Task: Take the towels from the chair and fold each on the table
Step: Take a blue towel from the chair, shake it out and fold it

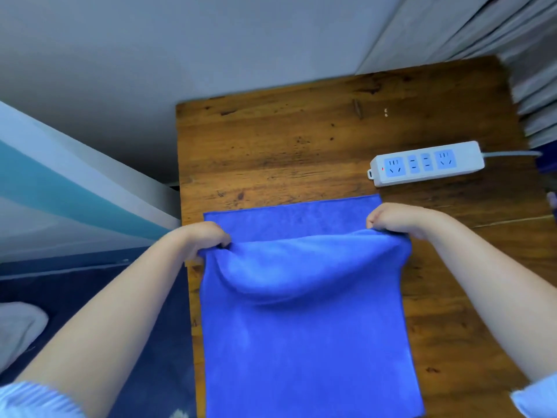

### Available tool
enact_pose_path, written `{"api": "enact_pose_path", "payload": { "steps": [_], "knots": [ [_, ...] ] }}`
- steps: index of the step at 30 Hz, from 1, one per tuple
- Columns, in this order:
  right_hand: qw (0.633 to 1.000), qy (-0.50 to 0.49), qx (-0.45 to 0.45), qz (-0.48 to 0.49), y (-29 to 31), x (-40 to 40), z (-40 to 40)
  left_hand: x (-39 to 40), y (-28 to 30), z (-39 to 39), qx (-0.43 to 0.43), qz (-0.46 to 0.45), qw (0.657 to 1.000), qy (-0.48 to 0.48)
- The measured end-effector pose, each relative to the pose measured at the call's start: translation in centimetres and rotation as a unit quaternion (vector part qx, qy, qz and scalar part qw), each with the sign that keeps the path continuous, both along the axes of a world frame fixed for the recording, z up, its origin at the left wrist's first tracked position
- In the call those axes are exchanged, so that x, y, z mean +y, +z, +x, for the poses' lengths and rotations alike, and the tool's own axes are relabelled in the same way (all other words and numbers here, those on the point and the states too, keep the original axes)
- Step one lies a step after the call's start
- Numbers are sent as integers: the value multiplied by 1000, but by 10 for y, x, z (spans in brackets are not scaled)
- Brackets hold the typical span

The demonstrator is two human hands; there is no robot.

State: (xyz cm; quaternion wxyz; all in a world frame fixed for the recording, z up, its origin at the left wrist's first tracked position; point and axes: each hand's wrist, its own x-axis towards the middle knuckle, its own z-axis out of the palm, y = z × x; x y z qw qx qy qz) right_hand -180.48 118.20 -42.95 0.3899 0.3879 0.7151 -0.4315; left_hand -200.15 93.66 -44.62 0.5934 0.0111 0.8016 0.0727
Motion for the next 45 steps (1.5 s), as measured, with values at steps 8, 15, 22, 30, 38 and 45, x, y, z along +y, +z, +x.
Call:
{"api": "enact_pose_path", "payload": {
  "steps": [8,15,22,30,38,45],
  "knots": [
    [951,76,100,282,-20,3,-8,11,-12,-6,272,69,948,-148],
    [920,152,134,336,-31,-3,6,-1,-16,-7,359,94,881,-293],
    [922,247,102,279,-7,7,-14,6,-8,-19,269,85,880,-382],
    [962,150,143,180,10,21,-3,-4,0,-20,258,131,888,-357],
    [989,87,72,92,39,22,9,-21,30,-2,323,92,852,-402],
    [972,71,134,177,72,11,25,-46,62,27,405,86,823,-390]
  ]
}}
